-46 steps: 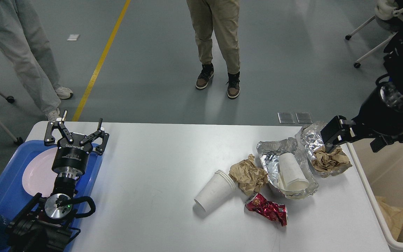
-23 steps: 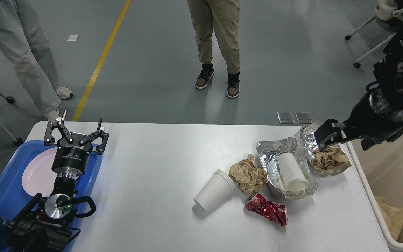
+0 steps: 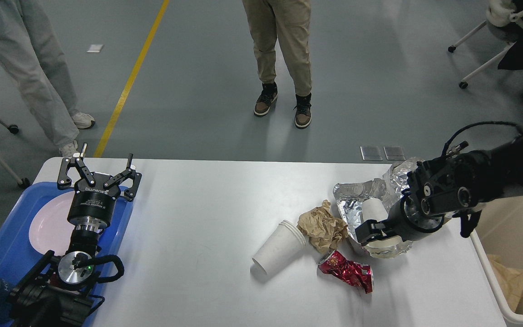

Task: Tidy desktop
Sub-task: 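Lower the right gripper onto the foil wrapper with white cup and grasp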

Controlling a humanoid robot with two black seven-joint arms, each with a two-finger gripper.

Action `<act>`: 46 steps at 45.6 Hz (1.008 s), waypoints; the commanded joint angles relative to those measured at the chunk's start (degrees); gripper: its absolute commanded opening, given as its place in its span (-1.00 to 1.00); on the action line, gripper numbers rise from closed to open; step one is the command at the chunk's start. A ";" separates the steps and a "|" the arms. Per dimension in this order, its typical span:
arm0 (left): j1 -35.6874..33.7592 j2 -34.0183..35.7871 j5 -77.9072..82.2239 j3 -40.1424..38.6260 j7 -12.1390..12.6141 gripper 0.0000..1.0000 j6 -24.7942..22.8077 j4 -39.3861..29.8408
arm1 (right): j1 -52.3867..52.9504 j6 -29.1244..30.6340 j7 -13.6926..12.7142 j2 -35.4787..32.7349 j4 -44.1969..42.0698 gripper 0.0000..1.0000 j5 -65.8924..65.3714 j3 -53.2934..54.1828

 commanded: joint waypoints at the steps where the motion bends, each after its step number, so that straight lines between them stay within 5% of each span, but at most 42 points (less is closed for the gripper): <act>1: 0.02 0.00 -0.01 0.00 0.00 0.93 0.00 -0.01 | -5.36 0.07 -0.01 -1.17 -4.35 0.79 4.40 0.75; 18: 0.02 0.00 -0.01 0.00 0.00 0.93 0.00 -0.01 | -6.42 2.71 0.25 -7.50 -2.95 0.94 44.48 0.39; 46: 0.02 0.00 -0.01 0.00 0.00 0.93 0.00 -0.01 | -15.47 -2.92 -0.01 -6.97 -6.89 0.80 52.41 1.71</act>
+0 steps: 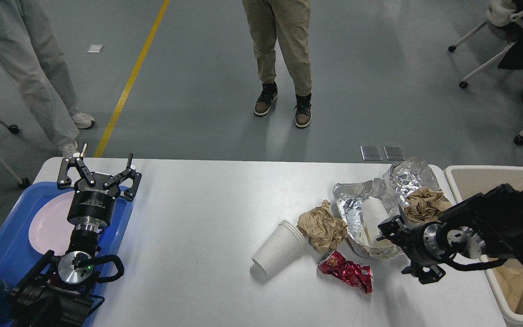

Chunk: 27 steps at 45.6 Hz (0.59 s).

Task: Tidy desktop
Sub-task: 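Lower the right gripper onto the foil wrapper with white cup and grasp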

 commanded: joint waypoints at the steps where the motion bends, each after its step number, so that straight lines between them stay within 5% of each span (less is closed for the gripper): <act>1: 0.02 0.00 0.01 0.00 0.00 0.93 0.00 0.00 | -3.72 -0.60 0.02 0.51 -3.07 0.80 0.03 1.21; 5: 0.02 0.00 0.01 0.00 0.00 0.93 0.00 0.00 | -6.44 -1.04 -0.07 1.03 -6.23 0.77 0.03 2.36; 10: 0.02 0.00 0.01 0.00 0.00 0.93 0.00 0.00 | -7.33 -2.36 -0.07 2.18 -7.21 0.48 0.12 2.53; 22: 0.02 0.00 0.01 0.00 0.00 0.93 0.00 0.00 | -7.59 -2.19 -0.24 2.18 -7.30 -0.99 -0.06 3.06; 27: 0.02 0.00 0.01 0.00 0.00 0.93 0.00 0.00 | -7.77 -2.28 -0.42 2.27 -7.65 -1.00 -0.06 3.06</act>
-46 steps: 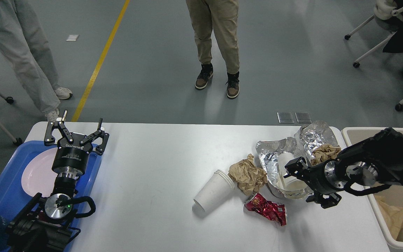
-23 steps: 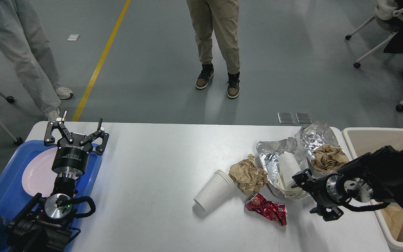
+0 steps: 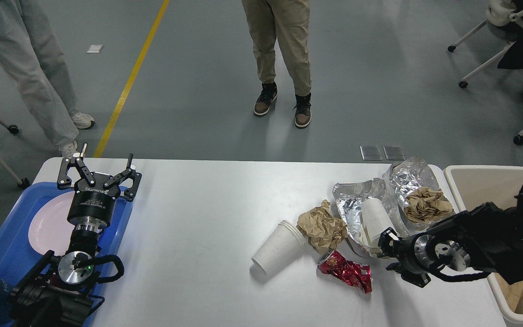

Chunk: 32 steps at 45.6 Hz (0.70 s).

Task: Tidy desktop
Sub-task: 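Lower the right gripper onto the foil wrapper with white cup and grasp, then lift the foil wrapper with the right gripper and drop it in the bin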

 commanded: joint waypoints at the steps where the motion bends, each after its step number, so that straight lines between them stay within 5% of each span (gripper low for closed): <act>1: 0.00 0.00 0.01 0.00 0.00 0.93 0.00 0.01 | -0.15 -0.06 -0.13 0.00 -0.33 -1.00 -0.04 0.01; 21: 0.00 0.00 0.01 0.00 0.00 0.93 0.00 0.10 | 0.11 -0.24 -1.89 -0.17 -1.04 -1.00 0.04 1.68; 32: -0.09 0.00 0.01 0.00 0.00 0.93 0.00 0.01 | 9.15 0.90 -2.60 -5.79 8.88 -1.00 -0.04 1.68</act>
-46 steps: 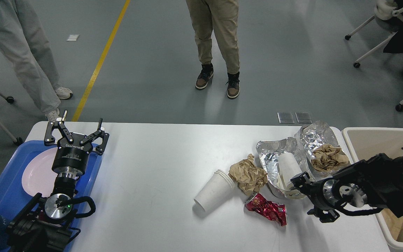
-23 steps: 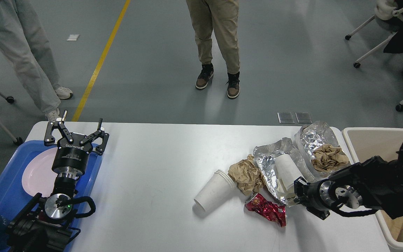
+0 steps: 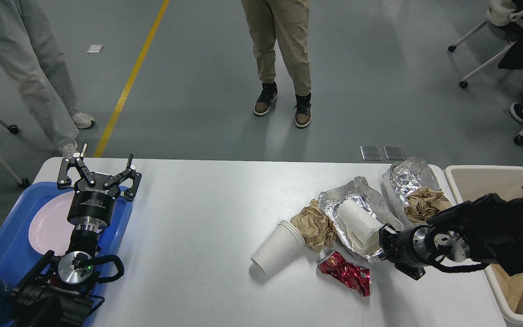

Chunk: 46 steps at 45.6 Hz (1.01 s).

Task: Tidy desktop
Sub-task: 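Lift the foil wrapper with the right gripper and drop it in the bin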

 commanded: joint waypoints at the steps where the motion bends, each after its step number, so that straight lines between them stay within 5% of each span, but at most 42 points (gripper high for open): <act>1: 0.00 0.00 -0.02 0.00 0.00 0.93 0.00 0.01 | 6.93 0.21 -0.07 -4.50 7.32 -1.00 -0.17 -0.38; 12: 0.00 0.00 -0.02 0.00 0.00 0.93 0.00 0.01 | 25.03 1.00 -0.07 -12.77 22.71 -1.00 -0.44 -5.12; 25: 0.00 0.00 -0.02 0.00 0.00 0.93 0.00 0.01 | 46.13 11.02 0.02 -14.97 31.15 -1.00 -0.26 -19.36; 36: 0.00 0.00 -0.02 0.00 0.00 0.93 0.00 0.01 | 44.48 11.02 -0.16 -20.14 28.18 -1.00 -0.61 -24.11; 46: 0.00 0.00 -0.02 0.00 0.00 0.93 0.00 0.01 | 29.28 11.73 -1.83 -31.48 12.54 -1.00 -5.27 -22.71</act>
